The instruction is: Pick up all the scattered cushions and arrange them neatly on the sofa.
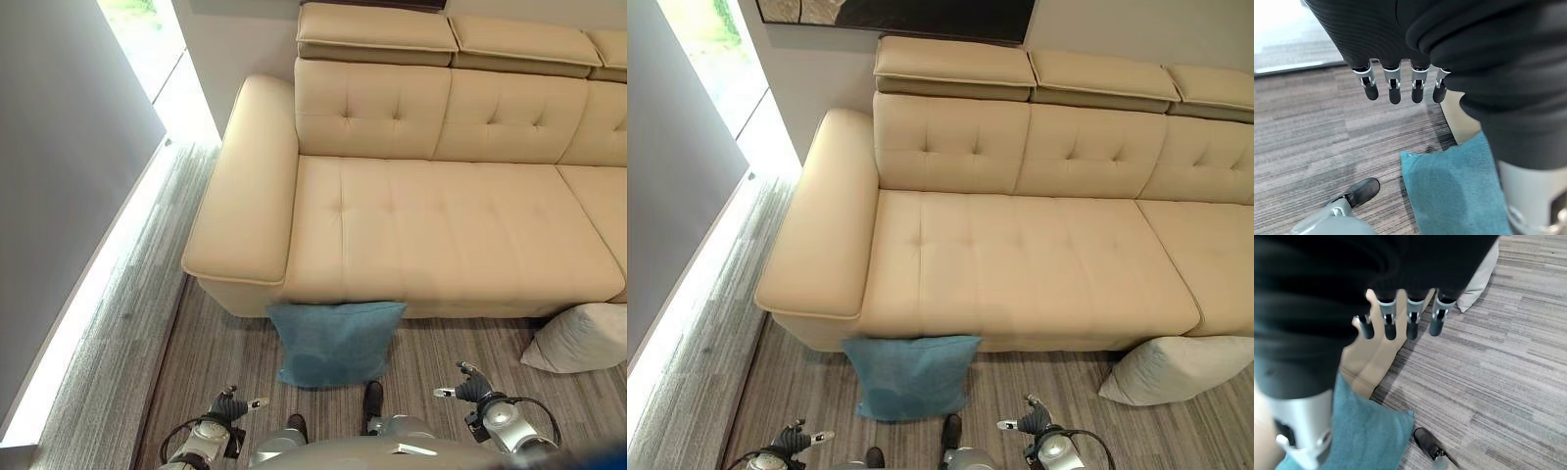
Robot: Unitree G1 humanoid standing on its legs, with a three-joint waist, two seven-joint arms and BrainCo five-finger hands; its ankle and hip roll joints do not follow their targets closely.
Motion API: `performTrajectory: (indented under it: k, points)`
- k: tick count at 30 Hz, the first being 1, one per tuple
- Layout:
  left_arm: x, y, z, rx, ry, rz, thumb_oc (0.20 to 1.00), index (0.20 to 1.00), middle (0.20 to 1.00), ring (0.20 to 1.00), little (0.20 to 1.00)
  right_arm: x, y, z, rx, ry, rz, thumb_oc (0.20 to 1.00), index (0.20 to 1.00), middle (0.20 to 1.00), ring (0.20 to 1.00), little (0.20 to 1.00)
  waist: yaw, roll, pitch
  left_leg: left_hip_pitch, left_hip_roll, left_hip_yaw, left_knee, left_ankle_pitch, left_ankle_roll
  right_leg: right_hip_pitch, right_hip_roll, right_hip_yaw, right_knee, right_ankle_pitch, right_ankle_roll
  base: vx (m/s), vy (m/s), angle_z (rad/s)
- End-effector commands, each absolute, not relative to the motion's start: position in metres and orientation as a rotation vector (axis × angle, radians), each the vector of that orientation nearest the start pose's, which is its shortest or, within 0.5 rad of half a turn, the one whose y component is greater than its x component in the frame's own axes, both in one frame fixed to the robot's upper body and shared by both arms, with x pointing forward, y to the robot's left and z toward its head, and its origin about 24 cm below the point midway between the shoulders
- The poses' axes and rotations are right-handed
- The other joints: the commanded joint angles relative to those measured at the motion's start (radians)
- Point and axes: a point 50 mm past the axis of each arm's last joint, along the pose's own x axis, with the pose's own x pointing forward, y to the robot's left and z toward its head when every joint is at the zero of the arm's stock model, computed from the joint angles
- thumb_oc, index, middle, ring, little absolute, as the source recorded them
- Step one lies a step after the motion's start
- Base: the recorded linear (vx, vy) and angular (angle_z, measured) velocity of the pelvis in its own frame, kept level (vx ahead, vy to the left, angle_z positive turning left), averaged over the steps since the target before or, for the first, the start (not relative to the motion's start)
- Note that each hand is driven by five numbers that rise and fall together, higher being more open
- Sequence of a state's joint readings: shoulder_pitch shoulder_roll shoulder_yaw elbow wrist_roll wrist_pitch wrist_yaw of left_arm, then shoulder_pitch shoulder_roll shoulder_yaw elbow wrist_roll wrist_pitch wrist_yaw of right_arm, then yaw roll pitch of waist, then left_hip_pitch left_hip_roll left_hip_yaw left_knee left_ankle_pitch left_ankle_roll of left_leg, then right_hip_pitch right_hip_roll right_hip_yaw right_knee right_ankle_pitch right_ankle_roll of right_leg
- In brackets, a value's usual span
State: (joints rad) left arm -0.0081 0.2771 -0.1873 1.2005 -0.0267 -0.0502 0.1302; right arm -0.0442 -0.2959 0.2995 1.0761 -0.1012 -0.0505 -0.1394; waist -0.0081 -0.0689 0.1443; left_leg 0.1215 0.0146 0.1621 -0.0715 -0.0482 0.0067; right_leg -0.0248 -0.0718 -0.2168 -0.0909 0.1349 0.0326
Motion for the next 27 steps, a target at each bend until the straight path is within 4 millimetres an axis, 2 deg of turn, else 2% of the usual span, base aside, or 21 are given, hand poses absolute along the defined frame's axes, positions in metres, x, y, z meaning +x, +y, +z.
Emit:
performTrajectory:
  k: [1, 3, 4, 8, 9, 10, 11, 12, 14, 15, 19, 23, 25, 27]
  points:
    - [0.117, 0.247, -0.149, 0.399, 1.088, 0.153, 1.0, 1.0, 1.0, 1.0, 1.0, 0.166, -0.244, -0.125, -0.589, 0.872, -0.023, 1.0, 1.0, 1.0, 1.0, 1.0, 0.003, -0.001, 0.019, -0.075, -0.032, -0.004, 0.038, -0.003, -0.006, 0.046, -0.07, 0.02, 0.126, -0.139, 0.122, -0.05, 0.006, 0.0]
    - [0.135, 0.252, -0.141, 0.385, 1.011, 0.212, 1.0, 1.0, 1.0, 1.0, 1.0, 0.179, -0.244, -0.117, -0.524, 0.812, -0.083, 1.0, 1.0, 1.0, 1.0, 1.0, -0.002, 0.001, 0.048, -0.121, -0.033, -0.004, 0.057, -0.002, -0.003, -0.01, -0.078, 0.024, 0.167, -0.144, 0.122, -0.19, -0.006, 0.0]
    - [0.156, 0.253, -0.131, 0.37, 0.931, 0.238, 1.0, 1.0, 1.0, 1.0, 1.0, 0.19, -0.246, -0.11, -0.511, 0.765, -0.117, 1.0, 1.0, 1.0, 1.0, 1.0, -0.004, 0.003, 0.079, -0.176, -0.028, -0.001, 0.087, 0.0, -0.005, -0.066, -0.088, 0.025, 0.202, -0.144, 0.117, -0.3, -0.022, 0.05]
    - [0.199, 0.25, -0.106, 0.345, 0.747, 0.257, 1.0, 1.0, 1.0, 1.0, 1.0, 0.215, -0.25, -0.091, -0.514, 0.66, -0.177, 1.0, 1.0, 1.0, 1.0, 1.0, -0.01, 0.005, 0.117, -0.307, -0.016, 0.0, 0.152, 0.007, -0.008, -0.178, -0.097, 0.02, 0.25, -0.142, 0.101, -0.23, -0.038, 0.26]
    - [0.225, 0.245, -0.088, 0.291, 0.624, 0.303, 1.0, 1.0, 1.0, 1.0, 1.0, 0.231, -0.251, -0.078, -0.477, 0.584, -0.245, 1.0, 1.0, 1.0, 1.0, 1.0, -0.012, 0.0, 0.144, -0.393, -0.005, -0.005, 0.197, 0.011, -0.015, -0.254, -0.099, 0.02, 0.276, -0.141, 0.088, -0.22, -0.099, 0.18]
    - [0.232, 0.242, -0.082, 0.274, 0.589, 0.315, 1.0, 1.0, 1.0, 1.0, 1.0, 0.237, -0.25, -0.073, -0.457, 0.555, -0.272, 1.0, 1.0, 1.0, 1.0, 1.0, -0.012, -0.001, 0.15, -0.424, -0.003, -0.008, 0.21, 0.014, -0.018, -0.279, -0.099, 0.019, 0.281, -0.141, 0.084, -0.23, -0.153, -0.01]
    - [0.25, 0.235, -0.069, 0.204, 0.505, 0.347, 1.0, 1.0, 1.0, 1.0, 1.0, 0.252, -0.247, -0.06, -0.417, 0.484, -0.325, 1.0, 1.0, 1.0, 1.0, 1.0, -0.014, -0.001, 0.165, -0.49, 0.003, -0.011, 0.241, 0.016, -0.023, -0.342, -0.099, 0.009, 0.3, -0.144, 0.076, -0.15, -0.123, -0.04]
    - [0.259, 0.231, -0.061, 0.171, 0.466, 0.356, 1.0, 1.0, 1.0, 1.0, 1.0, 0.262, -0.243, -0.052, -0.397, 0.44, -0.341, 1.0, 1.0, 1.0, 1.0, 1.0, -0.015, -0.001, 0.174, -0.529, 0.006, -0.015, 0.26, 0.019, -0.025, -0.377, -0.098, 0.008, 0.315, -0.146, 0.071, -0.15, -0.122, 0.11]
    - [0.275, 0.226, -0.047, 0.141, 0.397, 0.363, 1.0, 1.0, 1.0, 1.0, 1.0, 0.276, -0.237, -0.039, -0.38, 0.374, -0.358, 1.0, 1.0, 1.0, 1.0, 1.0, -0.021, 0.003, 0.184, -0.601, 0.015, -0.018, 0.295, 0.02, -0.027, -0.45, -0.098, 0.006, 0.35, -0.154, 0.063, -0.09, -0.069, 0.1]
    - [0.281, 0.223, -0.041, 0.132, 0.374, 0.368, 1.0, 1.0, 1.0, 1.0, 1.0, 0.284, -0.235, -0.031, -0.37, 0.337, -0.371, 1.0, 1.0, 1.0, 1.0, 1.0, -0.021, 0.008, 0.189, -0.633, 0.024, -0.028, 0.328, -0.011, -0.035, -0.481, -0.096, 0.014, 0.382, -0.184, 0.068, -0.04, -0.057, -0.12]
    - [0.305, 0.213, -0.017, 0.065, 0.272, 0.403, 1.0, 1.0, 1.0, 1.0, 1.0, 0.31, -0.223, -0.001, -0.327, 0.2, -0.418, 1.0, 1.0, 1.0, 1.0, 1.0, -0.031, 0.02, 0.199, -0.803, 0.052, -0.042, 0.43, -0.023, -0.031, -0.654, -0.103, 0.012, 0.495, -0.213, 0.056, -0.08, -0.047, -0.03]
    - [0.32, 0.201, 0.0, 0.041, 0.207, 0.417, 1.0, 1.0, 1.0, 1.0, 1.0, 0.326, -0.211, 0.022, -0.265, 0.099, -0.45, 1.0, 1.0, 1.0, 1.0, 1.0, -0.033, 0.03, 0.2, -0.942, 0.062, -0.054, 0.502, -0.03, -0.023, -0.803, -0.112, 0.024, 0.584, -0.229, 0.05, -0.05, -0.01, 0.03]
    - [0.328, 0.2, 0.012, 0.054, 0.164, 0.448, 1.0, 1.0, 1.0, 1.0, 1.0, 0.338, -0.205, 0.038, -0.244, 0.042, -0.458, 1.0, 1.0, 1.0, 1.0, 1.0, -0.031, 0.032, 0.189, -1.06, 0.065, -0.065, 0.554, -0.038, -0.019, -0.93, -0.122, 0.037, 0.655, -0.244, 0.041, -0.01, -0.017, 0.07]
    - [0.33, 0.201, 0.017, 0.059, 0.146, 0.458, 1.0, 1.0, 1.0, 1.0, 1.0, 0.34, -0.204, 0.041, -0.238, 0.033, -0.46, 1.0, 1.0, 1.0, 1.0, 1.0, -0.031, 0.032, 0.186, -1.08, 0.063, -0.07, 0.561, -0.04, -0.018, -0.953, -0.123, 0.041, 0.668, -0.247, 0.038, 0.01, -0.019, 0.08]
